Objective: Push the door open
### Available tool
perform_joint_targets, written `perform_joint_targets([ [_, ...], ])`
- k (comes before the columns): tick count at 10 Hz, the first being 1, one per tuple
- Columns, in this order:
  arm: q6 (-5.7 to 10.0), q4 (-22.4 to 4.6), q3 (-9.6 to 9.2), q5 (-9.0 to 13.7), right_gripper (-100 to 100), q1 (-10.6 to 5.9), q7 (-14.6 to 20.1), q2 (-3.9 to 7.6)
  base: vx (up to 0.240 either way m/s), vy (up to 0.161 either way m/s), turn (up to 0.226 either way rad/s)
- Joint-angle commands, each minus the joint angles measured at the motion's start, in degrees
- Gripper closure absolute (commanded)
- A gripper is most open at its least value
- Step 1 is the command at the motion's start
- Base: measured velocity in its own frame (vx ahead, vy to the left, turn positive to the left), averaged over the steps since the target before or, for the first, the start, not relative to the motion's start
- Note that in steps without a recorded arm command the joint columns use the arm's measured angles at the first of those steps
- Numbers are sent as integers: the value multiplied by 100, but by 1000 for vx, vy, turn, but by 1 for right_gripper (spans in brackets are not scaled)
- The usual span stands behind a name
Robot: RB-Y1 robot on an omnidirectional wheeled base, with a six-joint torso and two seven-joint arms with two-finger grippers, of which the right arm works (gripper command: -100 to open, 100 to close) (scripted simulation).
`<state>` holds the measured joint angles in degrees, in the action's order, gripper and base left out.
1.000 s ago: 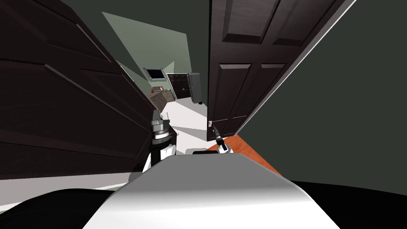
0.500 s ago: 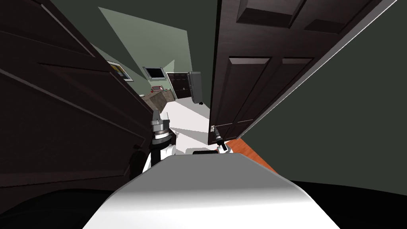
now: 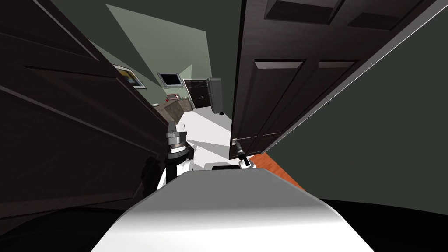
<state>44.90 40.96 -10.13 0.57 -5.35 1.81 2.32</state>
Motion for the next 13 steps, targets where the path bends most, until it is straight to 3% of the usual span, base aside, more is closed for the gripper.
perform_joint_targets([
  [1,6,-1,1,1,100,8,2,1,-10,-3,-1],
  [4,-7,-22,73,34,100,6,-25,53,29,13,-10],
  [13,-10,-102,606,279,100,-52,-187,249,181,76,-60],
])
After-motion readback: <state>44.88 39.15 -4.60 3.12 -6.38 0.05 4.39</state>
